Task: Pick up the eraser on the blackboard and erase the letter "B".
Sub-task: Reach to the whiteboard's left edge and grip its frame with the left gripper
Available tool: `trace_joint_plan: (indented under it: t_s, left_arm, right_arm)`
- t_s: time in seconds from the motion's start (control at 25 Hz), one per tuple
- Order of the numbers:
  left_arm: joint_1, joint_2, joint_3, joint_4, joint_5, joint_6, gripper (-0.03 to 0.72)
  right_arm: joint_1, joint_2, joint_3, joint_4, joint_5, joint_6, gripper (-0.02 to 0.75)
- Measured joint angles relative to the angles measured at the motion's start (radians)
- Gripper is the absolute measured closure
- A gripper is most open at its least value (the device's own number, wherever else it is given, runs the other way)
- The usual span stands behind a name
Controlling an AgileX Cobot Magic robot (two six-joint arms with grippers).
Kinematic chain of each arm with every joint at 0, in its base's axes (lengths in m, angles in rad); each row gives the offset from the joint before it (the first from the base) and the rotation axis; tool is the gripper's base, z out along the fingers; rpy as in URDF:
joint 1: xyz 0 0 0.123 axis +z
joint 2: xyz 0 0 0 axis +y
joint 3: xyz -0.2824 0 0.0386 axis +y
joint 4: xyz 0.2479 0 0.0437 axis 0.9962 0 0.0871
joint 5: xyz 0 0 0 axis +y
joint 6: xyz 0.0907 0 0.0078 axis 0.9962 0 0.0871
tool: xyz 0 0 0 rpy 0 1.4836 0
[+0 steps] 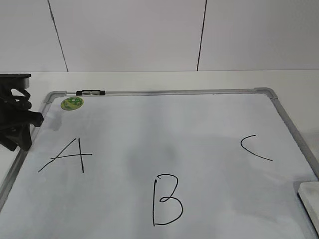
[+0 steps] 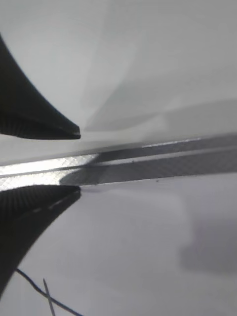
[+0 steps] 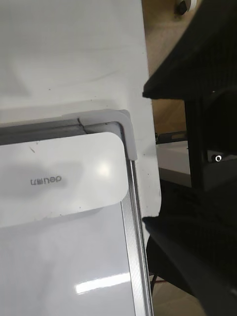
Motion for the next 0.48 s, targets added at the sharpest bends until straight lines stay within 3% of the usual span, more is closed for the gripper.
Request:
trace_joint_plan:
  t_s: [0.48]
  left_arm:
    - [0.000,0.000,0.000,-0.002,0.013,0.009,0.454]
  right_arm:
    - [0.000,0.000,0.000,0.000,0.000,0.000,0.155]
